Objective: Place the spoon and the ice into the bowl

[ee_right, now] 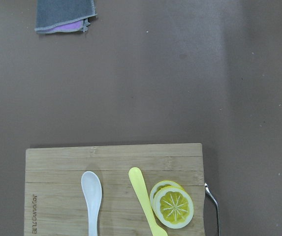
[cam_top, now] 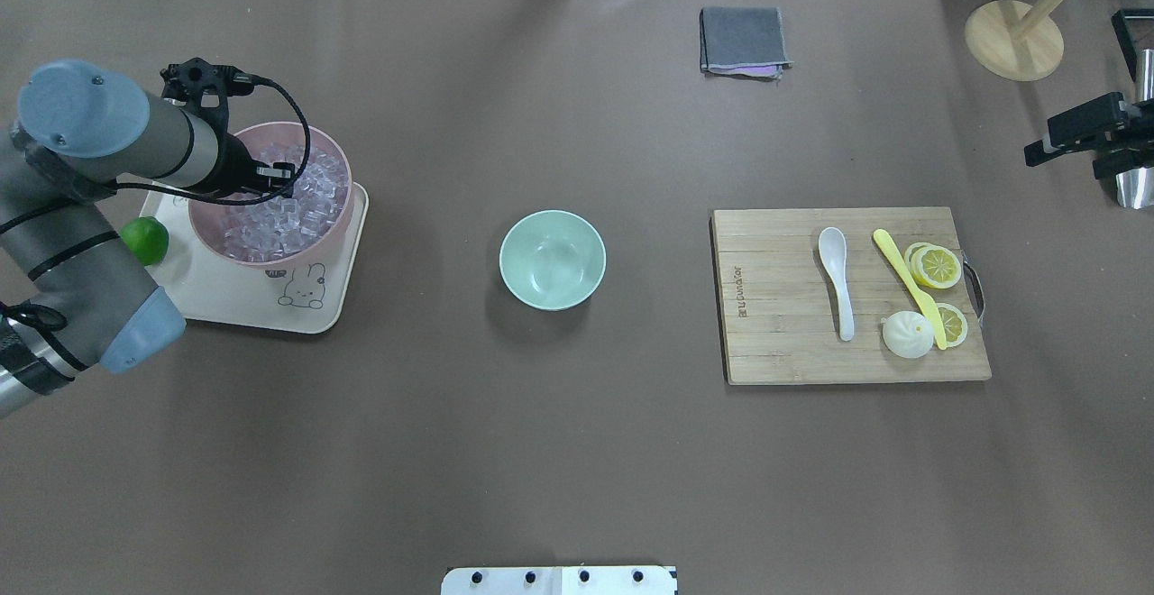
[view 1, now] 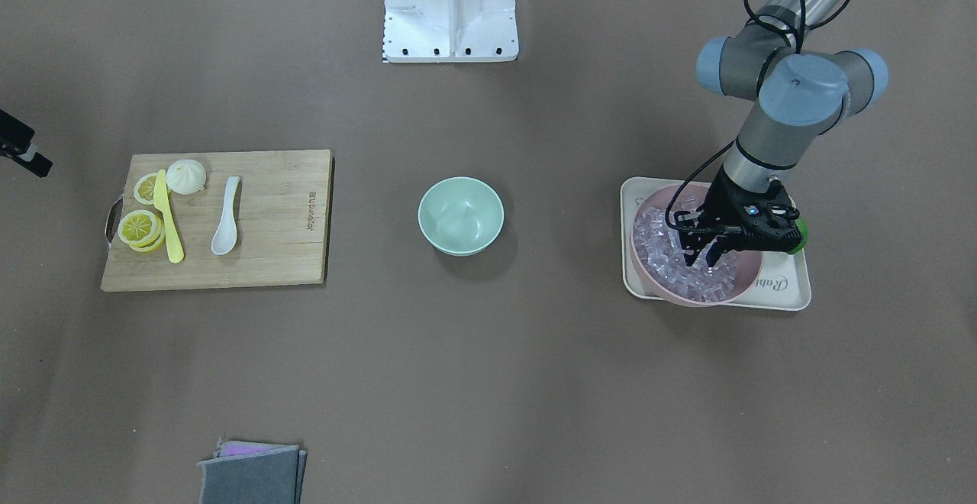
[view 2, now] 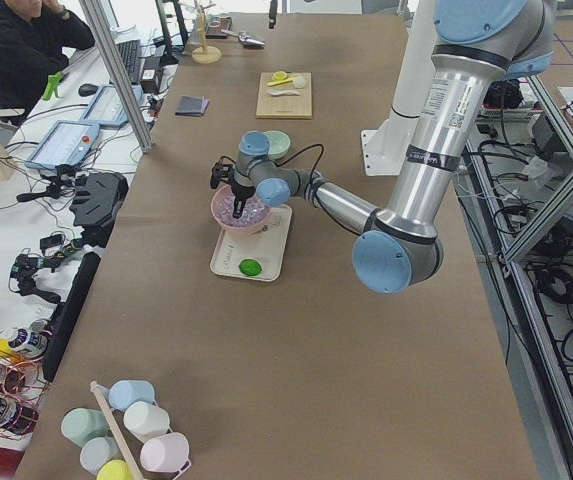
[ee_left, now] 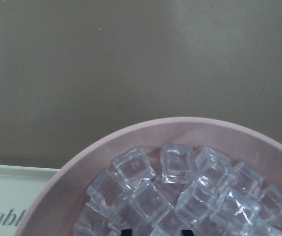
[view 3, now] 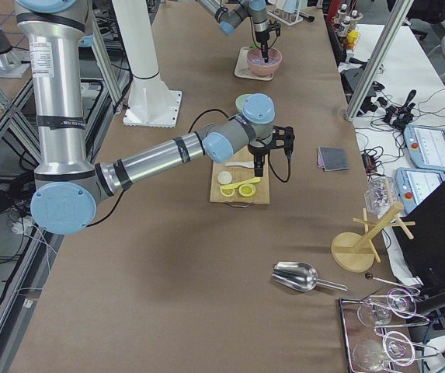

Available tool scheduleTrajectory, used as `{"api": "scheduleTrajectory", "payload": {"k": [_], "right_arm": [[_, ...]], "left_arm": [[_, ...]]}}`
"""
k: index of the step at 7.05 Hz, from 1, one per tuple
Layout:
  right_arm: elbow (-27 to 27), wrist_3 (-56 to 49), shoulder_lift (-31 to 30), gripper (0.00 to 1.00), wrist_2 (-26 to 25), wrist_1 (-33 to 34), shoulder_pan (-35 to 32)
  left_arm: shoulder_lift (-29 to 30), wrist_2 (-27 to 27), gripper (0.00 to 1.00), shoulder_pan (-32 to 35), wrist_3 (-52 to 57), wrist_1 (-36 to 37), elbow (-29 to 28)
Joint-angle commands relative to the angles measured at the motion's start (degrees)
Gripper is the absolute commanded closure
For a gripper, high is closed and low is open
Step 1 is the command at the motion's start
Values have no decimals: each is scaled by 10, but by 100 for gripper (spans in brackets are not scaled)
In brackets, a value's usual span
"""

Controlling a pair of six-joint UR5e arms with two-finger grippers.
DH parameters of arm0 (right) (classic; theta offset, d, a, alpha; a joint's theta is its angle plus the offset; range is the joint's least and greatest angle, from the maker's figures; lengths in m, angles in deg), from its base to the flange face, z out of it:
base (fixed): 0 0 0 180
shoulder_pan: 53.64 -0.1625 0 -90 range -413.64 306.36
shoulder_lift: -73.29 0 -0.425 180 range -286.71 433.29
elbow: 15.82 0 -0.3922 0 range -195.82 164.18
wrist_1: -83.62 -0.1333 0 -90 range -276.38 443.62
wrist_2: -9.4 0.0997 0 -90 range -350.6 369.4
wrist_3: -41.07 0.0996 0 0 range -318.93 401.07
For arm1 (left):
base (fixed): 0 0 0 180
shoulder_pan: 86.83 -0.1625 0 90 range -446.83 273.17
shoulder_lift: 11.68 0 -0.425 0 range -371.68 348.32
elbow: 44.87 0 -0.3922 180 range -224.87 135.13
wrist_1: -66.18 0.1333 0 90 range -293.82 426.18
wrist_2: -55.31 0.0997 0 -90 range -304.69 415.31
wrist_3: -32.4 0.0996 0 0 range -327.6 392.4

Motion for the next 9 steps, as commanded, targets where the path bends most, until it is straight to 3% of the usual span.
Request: {"api": "scheduleTrajectory", "payload": {"k": [1,3,4,6,8,9], "right_arm": [[0,1,-1,0,-6,2,0],[-3,17,0,0,-6,2,0],[-5,41,6,0,-7,0,1],[-11,43,19,0,-18,1,20],[-12,48,36,0,-42,-2,87],[-12,116,51,0,-104,-4,143]], "left_arm": [[4,0,71,-10,-4,0,1],[4,-4,96,-9,-2,4,13],[3,-5,100,-4,-1,9,25],[8,-57,100,48,3,9,30],[41,-61,100,55,-11,8,43],[61,-62,100,53,-78,8,51]]}}
